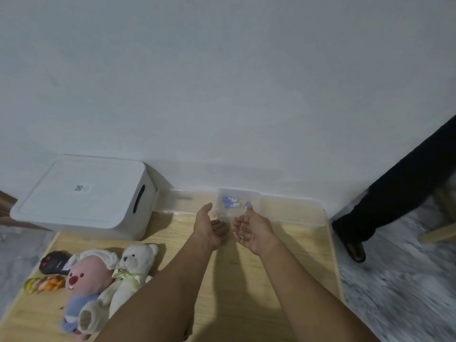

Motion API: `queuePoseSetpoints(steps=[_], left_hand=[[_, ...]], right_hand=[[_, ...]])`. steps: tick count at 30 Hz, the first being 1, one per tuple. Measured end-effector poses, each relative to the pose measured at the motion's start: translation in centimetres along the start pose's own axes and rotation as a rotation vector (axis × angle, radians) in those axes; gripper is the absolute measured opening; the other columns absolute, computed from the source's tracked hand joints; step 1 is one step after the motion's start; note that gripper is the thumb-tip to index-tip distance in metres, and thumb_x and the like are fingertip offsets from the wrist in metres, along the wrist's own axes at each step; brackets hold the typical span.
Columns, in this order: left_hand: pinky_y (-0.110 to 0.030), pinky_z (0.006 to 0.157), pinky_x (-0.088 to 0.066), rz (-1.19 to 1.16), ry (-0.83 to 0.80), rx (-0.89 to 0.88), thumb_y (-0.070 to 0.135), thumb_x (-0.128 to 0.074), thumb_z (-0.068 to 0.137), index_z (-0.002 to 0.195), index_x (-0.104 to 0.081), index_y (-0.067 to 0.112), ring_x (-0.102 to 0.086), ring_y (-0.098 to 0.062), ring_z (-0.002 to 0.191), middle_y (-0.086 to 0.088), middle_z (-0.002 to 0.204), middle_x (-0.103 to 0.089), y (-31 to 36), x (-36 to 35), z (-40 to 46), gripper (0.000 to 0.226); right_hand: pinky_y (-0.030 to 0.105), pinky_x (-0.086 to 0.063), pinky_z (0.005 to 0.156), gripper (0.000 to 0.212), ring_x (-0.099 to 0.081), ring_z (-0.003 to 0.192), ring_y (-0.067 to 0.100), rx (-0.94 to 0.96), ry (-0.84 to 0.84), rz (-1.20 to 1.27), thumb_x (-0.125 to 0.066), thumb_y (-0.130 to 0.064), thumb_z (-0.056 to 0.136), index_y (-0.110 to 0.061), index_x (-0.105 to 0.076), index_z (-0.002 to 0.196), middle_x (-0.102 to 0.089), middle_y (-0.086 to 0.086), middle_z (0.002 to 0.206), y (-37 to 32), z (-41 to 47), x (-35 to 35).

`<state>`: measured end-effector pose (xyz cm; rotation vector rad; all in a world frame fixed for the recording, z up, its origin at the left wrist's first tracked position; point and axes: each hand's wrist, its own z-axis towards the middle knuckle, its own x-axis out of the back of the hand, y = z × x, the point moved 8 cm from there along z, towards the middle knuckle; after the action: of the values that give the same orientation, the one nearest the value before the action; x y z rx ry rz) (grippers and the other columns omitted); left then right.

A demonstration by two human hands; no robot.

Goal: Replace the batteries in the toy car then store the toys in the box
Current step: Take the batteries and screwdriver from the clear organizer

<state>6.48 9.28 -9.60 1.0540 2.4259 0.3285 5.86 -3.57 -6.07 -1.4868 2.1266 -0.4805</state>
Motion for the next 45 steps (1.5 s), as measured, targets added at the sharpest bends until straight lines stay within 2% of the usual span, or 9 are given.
queuePoseSetpoints(steps=[5,10,14,19,26,30,36,41,45], left_hand=[[-0.040,0.067,-0.042,-0.047,-0.036,0.020,0.058,-0.055,0.084,0.099,-0.051,-0.005,-0.047,-0.028,0.073,-0.016,0.088,-0.050,0.4,0.8,-0.6,0.065],[-0.032,0.053,-0.031,-0.010,0.037,-0.082,0.049,-0.052,0.093,0.070,-0.041,0.011,-0.033,-0.020,0.055,-0.008,0.068,-0.037,3.0,4.3,-1.1,0.045],[-0.029,0.052,-0.036,-0.011,0.120,-0.145,0.037,-0.048,0.099,0.072,-0.040,0.011,-0.039,-0.017,0.053,-0.005,0.065,-0.044,5.8,7.4,-1.4,0.038],[-0.018,0.035,-0.034,-0.023,0.130,-0.171,0.030,-0.047,0.100,0.076,-0.048,0.014,-0.028,-0.011,0.027,0.003,0.042,-0.035,8.6,9.6,-0.6,0.030],[-0.021,0.035,-0.032,-0.044,0.104,-0.156,0.019,-0.044,0.101,0.063,-0.040,0.014,-0.030,-0.011,0.031,0.001,0.043,-0.034,10.0,10.1,0.7,0.039],[-0.028,0.053,-0.040,-0.035,0.119,-0.130,0.017,-0.045,0.101,0.077,-0.050,0.010,-0.042,-0.016,0.055,-0.006,0.066,-0.044,10.5,9.9,1.3,0.026],[-0.028,0.063,-0.053,-0.095,0.090,-0.133,0.012,-0.045,0.101,0.078,-0.051,0.004,-0.051,-0.021,0.067,-0.012,0.073,-0.048,10.9,9.5,1.8,0.025],[-0.027,0.066,-0.055,-0.154,0.062,-0.130,0.009,-0.047,0.100,0.098,-0.055,0.003,-0.056,-0.019,0.075,-0.012,0.083,-0.056,10.7,9.2,1.3,0.011],[-0.032,0.071,-0.053,-0.164,0.039,-0.143,0.019,-0.048,0.101,0.088,-0.056,0.005,-0.057,-0.021,0.074,-0.011,0.084,-0.057,10.7,8.6,0.6,0.021]], right_hand=[[0.029,-0.048,0.062,0.048,-0.062,0.063,0.018,0.028,0.072,-0.009,-0.048,-0.056,0.093,-0.010,-0.058,0.079,-0.063,0.004,0.073,-0.1,-0.4,-0.2],[0.032,-0.049,0.068,0.045,-0.059,0.068,0.016,-0.041,0.060,-0.131,-0.063,-0.052,0.085,-0.007,-0.062,0.090,-0.061,0.004,0.079,2.3,-0.9,-1.5],[0.029,-0.050,0.064,0.033,-0.058,0.067,0.013,-0.051,0.011,-0.168,-0.070,-0.038,0.085,-0.009,-0.063,0.097,-0.060,0.002,0.079,3.7,-1.1,-4.4],[0.028,-0.053,0.061,0.030,-0.062,0.069,0.015,-0.018,0.037,-0.110,-0.071,-0.028,0.086,-0.006,-0.066,0.106,-0.065,0.004,0.084,4.0,-0.4,-7.4],[0.029,-0.056,0.067,0.029,-0.065,0.077,0.015,-0.037,0.086,0.021,-0.064,-0.030,0.091,-0.006,-0.064,0.107,-0.068,0.005,0.093,4.3,1.1,-10.0],[0.030,-0.053,0.070,0.022,-0.064,0.074,0.015,-0.040,0.119,0.044,-0.060,-0.026,0.094,-0.007,-0.066,0.106,-0.067,0.003,0.086,4.5,1.5,-10.4],[0.030,-0.052,0.066,0.019,-0.064,0.073,0.017,-0.022,0.179,0.049,-0.058,-0.025,0.095,-0.008,-0.065,0.100,-0.064,0.003,0.079,4.5,1.5,-10.4],[0.030,-0.052,0.066,0.024,-0.066,0.074,0.017,-0.003,0.220,0.063,-0.057,-0.031,0.095,-0.008,-0.063,0.097,-0.065,0.004,0.083,4.5,1.1,-10.7],[0.028,-0.053,0.064,0.027,-0.068,0.073,0.017,0.018,0.234,0.107,-0.057,-0.034,0.095,-0.007,-0.062,0.094,-0.065,0.004,0.085,4.1,0.4,-11.2]])
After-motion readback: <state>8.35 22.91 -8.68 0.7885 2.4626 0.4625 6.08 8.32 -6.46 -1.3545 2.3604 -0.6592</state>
